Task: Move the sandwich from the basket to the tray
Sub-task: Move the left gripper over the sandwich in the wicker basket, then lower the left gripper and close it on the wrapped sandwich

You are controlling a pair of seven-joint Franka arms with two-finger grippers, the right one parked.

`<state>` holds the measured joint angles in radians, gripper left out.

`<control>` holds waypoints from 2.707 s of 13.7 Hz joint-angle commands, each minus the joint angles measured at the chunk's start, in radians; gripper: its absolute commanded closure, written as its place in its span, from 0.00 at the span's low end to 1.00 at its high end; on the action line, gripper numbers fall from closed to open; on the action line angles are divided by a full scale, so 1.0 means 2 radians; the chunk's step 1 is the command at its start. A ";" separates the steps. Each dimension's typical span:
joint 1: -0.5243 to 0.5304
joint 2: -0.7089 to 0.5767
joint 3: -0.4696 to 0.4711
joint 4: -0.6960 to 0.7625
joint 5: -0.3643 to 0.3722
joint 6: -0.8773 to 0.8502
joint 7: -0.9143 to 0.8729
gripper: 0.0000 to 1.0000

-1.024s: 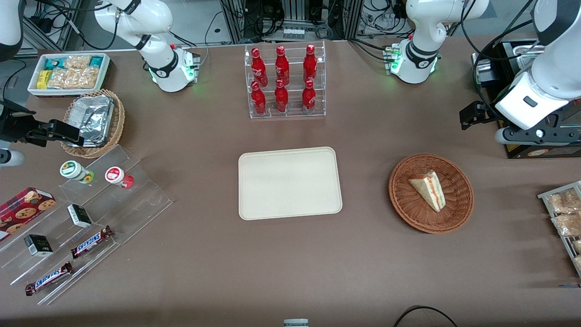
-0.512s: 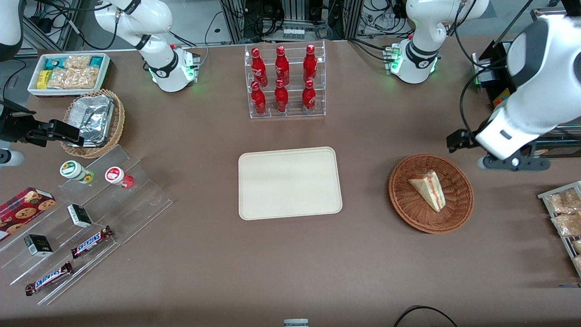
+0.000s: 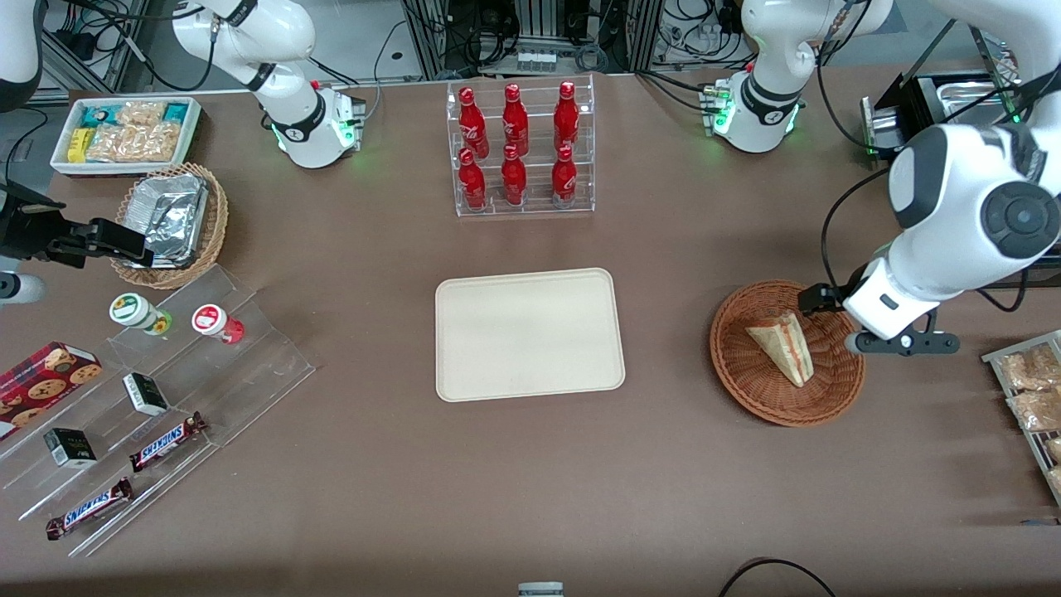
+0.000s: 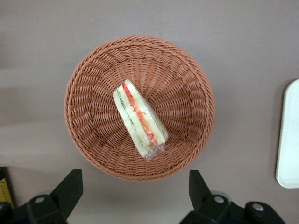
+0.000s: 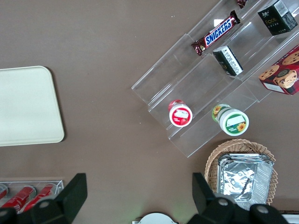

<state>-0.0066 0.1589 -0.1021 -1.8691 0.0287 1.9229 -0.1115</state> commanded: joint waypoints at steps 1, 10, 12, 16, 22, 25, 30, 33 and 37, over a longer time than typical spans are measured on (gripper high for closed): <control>0.001 -0.001 0.000 -0.024 -0.003 0.034 -0.039 0.00; -0.007 0.045 -0.003 -0.038 -0.007 0.076 -0.299 0.00; -0.007 0.047 -0.003 -0.042 -0.007 0.079 -0.299 0.00; -0.004 0.046 -0.003 -0.075 -0.007 0.115 -0.299 0.00; -0.001 0.055 -0.003 -0.120 -0.007 0.177 -0.300 0.00; -0.001 0.064 -0.003 -0.129 -0.007 0.197 -0.300 0.00; -0.001 0.067 -0.002 -0.138 -0.007 0.204 -0.306 0.91; -0.001 0.056 -0.002 -0.134 -0.007 0.194 -0.301 1.00; -0.009 0.044 -0.010 -0.070 -0.003 0.110 -0.297 1.00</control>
<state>-0.0127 0.2712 -0.1101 -2.0791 0.0237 2.2357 -0.7072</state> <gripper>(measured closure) 0.740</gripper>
